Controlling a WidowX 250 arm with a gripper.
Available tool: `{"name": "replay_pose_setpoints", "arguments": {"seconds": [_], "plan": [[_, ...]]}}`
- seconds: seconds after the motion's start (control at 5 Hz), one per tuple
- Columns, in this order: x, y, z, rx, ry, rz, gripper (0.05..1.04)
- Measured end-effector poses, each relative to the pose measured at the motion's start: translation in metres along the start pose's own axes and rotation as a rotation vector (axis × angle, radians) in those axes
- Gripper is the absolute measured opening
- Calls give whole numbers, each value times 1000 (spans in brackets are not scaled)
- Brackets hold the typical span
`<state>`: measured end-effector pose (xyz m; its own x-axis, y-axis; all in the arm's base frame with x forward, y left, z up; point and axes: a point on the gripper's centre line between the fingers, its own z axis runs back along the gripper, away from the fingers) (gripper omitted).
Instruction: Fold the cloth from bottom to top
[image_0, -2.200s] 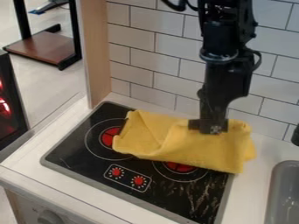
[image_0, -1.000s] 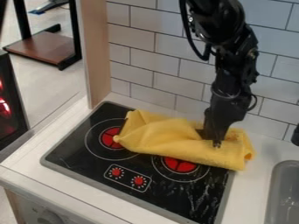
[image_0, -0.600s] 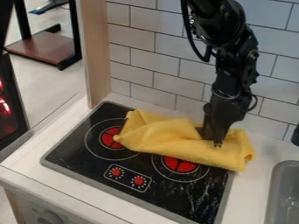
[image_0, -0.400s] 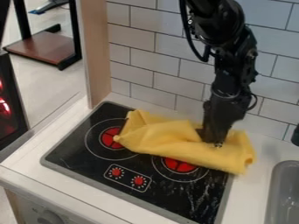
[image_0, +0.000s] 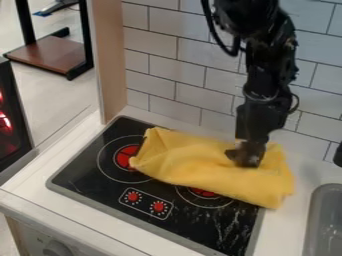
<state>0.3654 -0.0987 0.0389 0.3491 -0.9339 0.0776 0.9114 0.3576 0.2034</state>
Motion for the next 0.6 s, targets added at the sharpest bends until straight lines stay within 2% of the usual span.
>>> {"name": "replay_pose_setpoints", "arguments": {"seconds": [0.2, 0.4, 0.6], "plan": [[-2, -3, 5, -20, 7, 2, 1000], [1, 2, 33, 15, -29, 2, 1000], [-2, -1, 53, 33, -48, 2, 1000]]}}
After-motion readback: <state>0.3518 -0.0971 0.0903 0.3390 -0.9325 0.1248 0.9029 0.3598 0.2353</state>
